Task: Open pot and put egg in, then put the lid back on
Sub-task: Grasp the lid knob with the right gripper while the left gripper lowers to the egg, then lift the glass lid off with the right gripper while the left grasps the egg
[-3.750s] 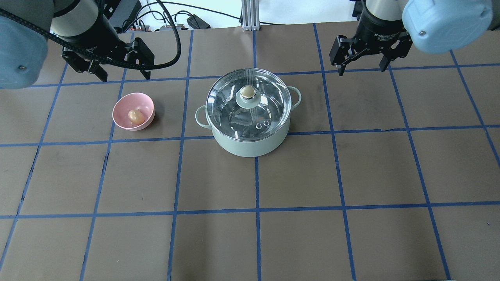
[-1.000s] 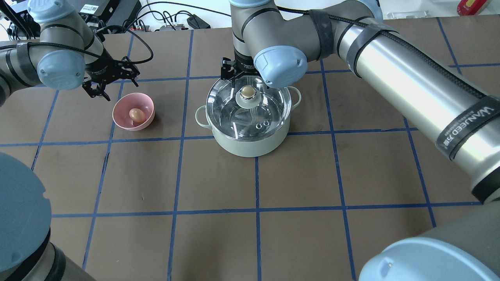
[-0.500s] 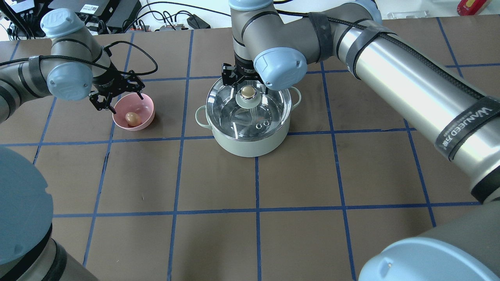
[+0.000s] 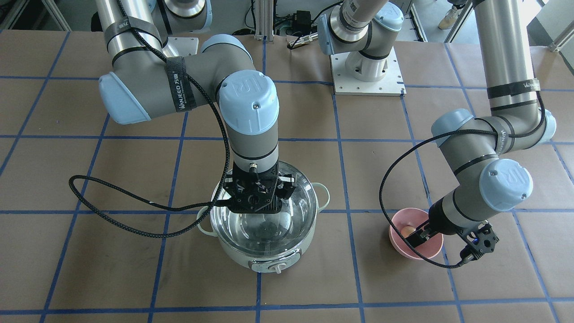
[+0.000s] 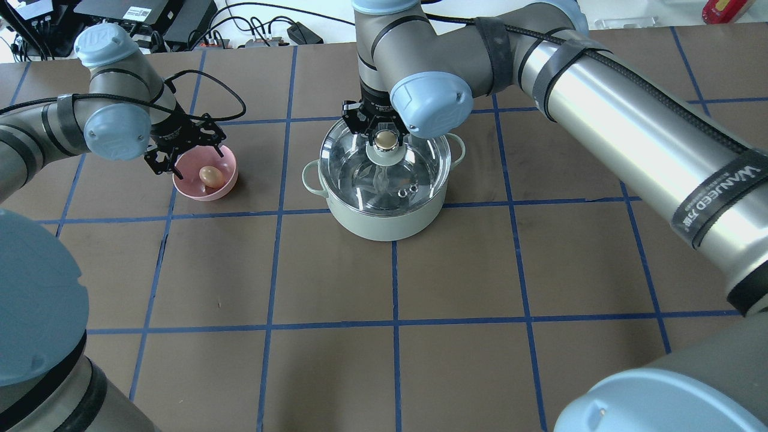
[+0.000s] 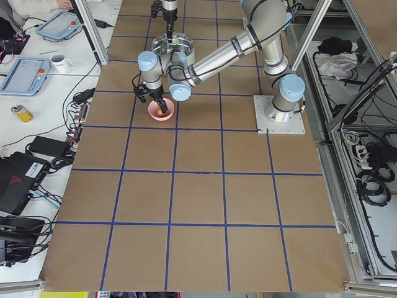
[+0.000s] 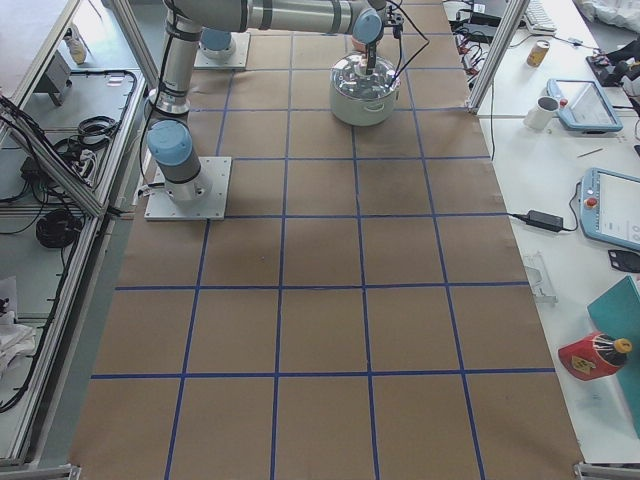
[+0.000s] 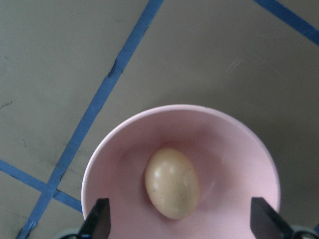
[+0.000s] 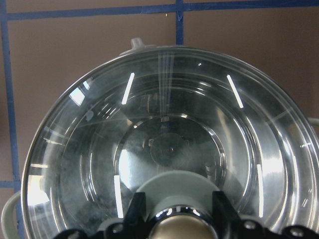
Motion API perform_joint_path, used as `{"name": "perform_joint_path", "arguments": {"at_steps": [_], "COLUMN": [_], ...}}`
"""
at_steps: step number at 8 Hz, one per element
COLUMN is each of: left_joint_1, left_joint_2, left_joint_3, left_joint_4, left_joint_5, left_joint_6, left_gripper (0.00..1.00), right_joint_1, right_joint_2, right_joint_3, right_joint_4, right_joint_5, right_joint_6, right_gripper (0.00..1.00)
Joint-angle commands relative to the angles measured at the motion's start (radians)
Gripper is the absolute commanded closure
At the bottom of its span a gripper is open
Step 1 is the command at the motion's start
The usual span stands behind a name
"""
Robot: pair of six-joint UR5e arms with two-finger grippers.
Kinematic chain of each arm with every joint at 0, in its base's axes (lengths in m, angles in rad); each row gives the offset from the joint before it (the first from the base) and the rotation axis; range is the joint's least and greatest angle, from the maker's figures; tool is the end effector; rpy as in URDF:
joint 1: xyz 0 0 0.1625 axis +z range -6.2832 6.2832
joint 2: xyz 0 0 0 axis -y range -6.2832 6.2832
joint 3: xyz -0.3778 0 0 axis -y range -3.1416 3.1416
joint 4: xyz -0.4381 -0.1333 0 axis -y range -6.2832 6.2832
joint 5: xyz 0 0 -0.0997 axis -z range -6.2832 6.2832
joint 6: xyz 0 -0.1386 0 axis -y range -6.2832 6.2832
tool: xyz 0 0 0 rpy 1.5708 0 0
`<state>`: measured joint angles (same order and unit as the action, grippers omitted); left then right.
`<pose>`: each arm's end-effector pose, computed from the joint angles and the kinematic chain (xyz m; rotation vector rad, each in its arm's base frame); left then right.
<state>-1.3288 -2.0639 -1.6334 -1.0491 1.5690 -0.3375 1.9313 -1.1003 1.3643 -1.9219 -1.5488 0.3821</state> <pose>0.0251 -0.6591 0.1223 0.8975 -3.0100 -0.0535 0.3765 -0.6121 0.2556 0.0319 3.0873 -0.1131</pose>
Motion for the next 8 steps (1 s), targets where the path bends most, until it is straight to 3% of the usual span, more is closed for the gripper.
{"name": "perform_joint_path", "arguments": {"at_steps": [1,3,8], "left_joint_1": [-0.001,-0.001,-0.001], "left_joint_2": [-0.010,-0.013,-0.044], "left_joint_3": [-0.023,-0.031,-0.031], "left_joint_4": [0.009,0.011,0.058], "left_joint_5": [0.005,0.003,0.002], "left_joint_6": [-0.006,-0.006,-0.008], "left_gripper": [0.00,0.02,0.10], "right_joint_1": [-0.005,-0.029,-0.224], "right_joint_2": [-0.019,-0.073,-0.168], "right_joint_3": [-0.002,-0.004,0.010], "right_joint_4": [0.000,0.030,0.167], "right_joint_5": [-0.002,-0.019,-0.085], "right_joint_6": [-0.070,-0.174,-0.504], "right_gripper": [1.00,1.00,1.00]}}
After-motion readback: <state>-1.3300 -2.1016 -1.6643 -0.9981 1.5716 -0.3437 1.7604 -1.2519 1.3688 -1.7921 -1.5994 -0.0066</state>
